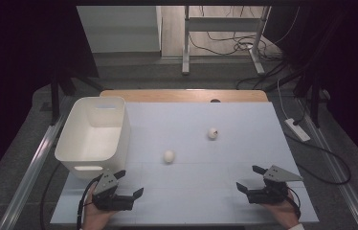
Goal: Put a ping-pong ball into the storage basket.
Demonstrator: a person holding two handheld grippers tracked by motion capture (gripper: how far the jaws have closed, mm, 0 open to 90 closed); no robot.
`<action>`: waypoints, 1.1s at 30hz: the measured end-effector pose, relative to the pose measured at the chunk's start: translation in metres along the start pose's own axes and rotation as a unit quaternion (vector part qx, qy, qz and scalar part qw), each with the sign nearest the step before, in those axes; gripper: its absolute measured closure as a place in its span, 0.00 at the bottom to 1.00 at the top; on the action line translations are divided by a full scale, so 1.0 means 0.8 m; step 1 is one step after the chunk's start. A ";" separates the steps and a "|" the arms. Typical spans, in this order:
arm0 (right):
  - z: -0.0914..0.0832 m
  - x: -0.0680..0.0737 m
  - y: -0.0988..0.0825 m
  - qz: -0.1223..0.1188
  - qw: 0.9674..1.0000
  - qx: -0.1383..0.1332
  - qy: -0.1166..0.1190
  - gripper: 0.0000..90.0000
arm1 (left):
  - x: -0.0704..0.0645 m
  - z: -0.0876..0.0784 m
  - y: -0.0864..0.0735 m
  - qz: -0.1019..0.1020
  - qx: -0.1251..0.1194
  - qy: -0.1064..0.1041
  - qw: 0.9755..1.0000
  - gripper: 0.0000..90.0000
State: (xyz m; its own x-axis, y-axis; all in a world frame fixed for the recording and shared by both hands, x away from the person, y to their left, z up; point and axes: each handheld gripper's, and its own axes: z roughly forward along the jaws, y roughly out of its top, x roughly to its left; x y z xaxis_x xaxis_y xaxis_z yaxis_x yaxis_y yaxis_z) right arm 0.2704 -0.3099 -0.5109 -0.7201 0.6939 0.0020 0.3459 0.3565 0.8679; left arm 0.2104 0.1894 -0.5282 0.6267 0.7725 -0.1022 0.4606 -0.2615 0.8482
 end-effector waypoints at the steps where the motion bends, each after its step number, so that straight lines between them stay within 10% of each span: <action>1: 0.000 0.001 0.000 -0.002 1.000 0.001 -0.001 0.10 | 0.000 0.000 0.000 0.000 0.000 -0.002 1.000 0.08; 33: 0.003 0.005 -0.001 -0.005 1.000 0.010 0.001 0.10 | -0.004 0.000 0.006 -0.004 -0.010 -0.009 1.000 0.08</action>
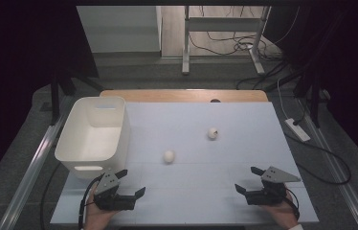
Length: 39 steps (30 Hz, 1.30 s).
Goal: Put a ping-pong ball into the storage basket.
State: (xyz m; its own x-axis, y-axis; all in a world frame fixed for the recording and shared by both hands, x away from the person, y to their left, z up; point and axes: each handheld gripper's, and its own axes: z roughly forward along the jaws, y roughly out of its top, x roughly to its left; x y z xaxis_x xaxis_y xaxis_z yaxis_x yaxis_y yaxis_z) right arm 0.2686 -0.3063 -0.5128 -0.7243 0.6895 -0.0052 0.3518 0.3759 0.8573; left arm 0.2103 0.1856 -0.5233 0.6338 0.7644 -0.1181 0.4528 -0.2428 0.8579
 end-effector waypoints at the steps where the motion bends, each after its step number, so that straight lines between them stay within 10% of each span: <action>1: 0.000 0.000 0.000 0.000 1.000 0.000 0.000 0.10 | 0.000 0.000 0.001 -0.002 0.000 0.000 1.000 0.08; 39: 0.002 -0.003 0.002 -0.002 1.000 -0.007 0.008 0.10 | -0.021 0.014 0.041 -0.017 0.034 0.014 0.999 0.09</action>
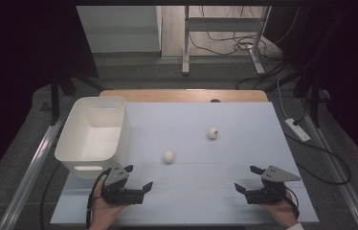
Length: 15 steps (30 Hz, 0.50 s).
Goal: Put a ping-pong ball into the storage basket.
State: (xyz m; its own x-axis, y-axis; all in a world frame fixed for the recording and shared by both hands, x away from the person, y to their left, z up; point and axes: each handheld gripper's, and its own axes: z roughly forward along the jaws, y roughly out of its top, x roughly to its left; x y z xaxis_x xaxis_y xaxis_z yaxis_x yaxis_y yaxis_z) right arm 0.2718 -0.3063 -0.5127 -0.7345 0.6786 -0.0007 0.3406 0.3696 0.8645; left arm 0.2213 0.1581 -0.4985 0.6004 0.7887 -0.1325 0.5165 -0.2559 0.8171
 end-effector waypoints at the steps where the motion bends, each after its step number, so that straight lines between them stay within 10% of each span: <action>1: 0.000 0.000 0.000 0.000 1.000 0.000 0.000 0.10 | 0.000 0.000 0.000 0.000 0.000 0.000 1.000 0.09; 15: 0.001 0.000 0.000 -0.002 1.000 0.003 -0.003 0.11 | 0.000 0.008 0.013 0.002 0.001 -0.007 1.000 0.10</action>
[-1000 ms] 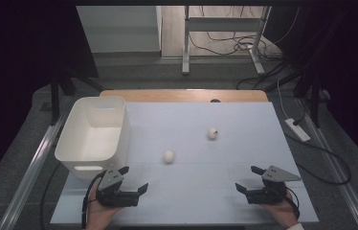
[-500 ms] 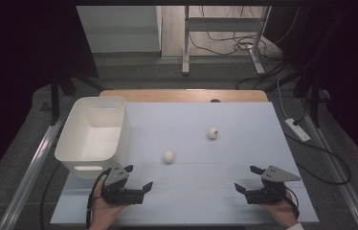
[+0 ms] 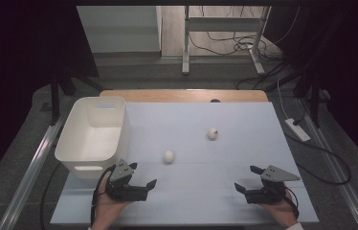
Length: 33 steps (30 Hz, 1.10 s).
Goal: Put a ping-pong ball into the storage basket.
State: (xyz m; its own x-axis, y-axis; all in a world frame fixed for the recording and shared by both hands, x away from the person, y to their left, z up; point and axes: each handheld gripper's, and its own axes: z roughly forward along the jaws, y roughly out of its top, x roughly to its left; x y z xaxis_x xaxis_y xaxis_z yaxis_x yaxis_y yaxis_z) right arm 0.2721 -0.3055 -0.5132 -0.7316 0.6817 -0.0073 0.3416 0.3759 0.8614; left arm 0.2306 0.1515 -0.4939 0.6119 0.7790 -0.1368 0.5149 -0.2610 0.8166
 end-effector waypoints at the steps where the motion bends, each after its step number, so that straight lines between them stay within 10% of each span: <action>1: 0.000 0.000 0.000 0.001 1.000 -0.001 0.002 0.11 | 0.000 0.001 0.001 -0.002 -0.001 -0.002 1.000 0.10; 33: 0.001 -0.001 -0.002 0.000 1.000 0.005 0.000 0.11 | 0.003 0.033 0.031 0.000 0.034 0.007 0.999 0.11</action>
State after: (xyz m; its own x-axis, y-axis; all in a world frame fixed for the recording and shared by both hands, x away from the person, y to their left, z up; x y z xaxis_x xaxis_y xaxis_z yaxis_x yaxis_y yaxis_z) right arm 0.2725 -0.3068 -0.5152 -0.7322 0.6810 -0.0073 0.3466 0.3819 0.8568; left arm 0.2610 0.1320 -0.4892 0.6040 0.7867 -0.1276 0.5547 -0.3000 0.7761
